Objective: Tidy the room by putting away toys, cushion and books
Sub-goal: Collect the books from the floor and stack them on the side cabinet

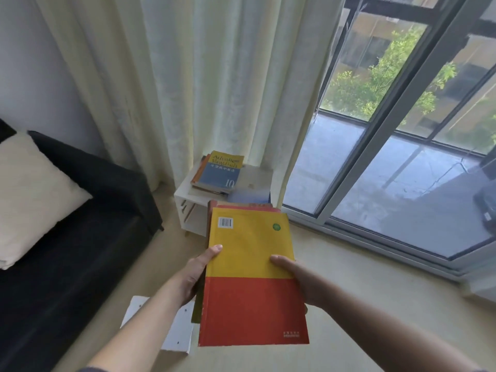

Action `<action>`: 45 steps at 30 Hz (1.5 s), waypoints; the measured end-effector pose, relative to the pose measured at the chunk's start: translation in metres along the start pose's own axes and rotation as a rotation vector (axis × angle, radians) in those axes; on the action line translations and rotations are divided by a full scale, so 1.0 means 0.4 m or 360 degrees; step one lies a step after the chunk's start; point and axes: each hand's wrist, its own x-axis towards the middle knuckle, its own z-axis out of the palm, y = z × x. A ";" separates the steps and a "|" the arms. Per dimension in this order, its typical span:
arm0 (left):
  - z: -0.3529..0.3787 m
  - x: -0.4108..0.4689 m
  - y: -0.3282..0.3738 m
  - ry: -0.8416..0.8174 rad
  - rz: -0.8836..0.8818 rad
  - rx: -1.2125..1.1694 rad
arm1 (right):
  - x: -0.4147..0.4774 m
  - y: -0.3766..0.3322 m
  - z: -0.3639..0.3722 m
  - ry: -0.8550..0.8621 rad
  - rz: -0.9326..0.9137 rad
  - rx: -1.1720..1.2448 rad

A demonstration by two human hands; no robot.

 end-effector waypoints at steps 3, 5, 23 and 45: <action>0.022 0.140 0.079 0.0054 -0.0012 -0.0003 | 0.108 -0.095 -0.068 0.0053 0.0022 0.0011; 0.024 0.238 0.129 0.0092 -0.0046 0.0006 | 0.192 -0.149 -0.107 0.0076 0.0044 0.0003; -0.002 1.370 0.433 0.0332 -0.0440 0.0078 | 1.157 -0.539 -0.492 0.0387 0.0182 0.0066; -0.052 1.503 0.391 0.0695 -0.0029 0.1122 | 1.406 -0.506 -0.483 0.0587 0.0119 -0.0430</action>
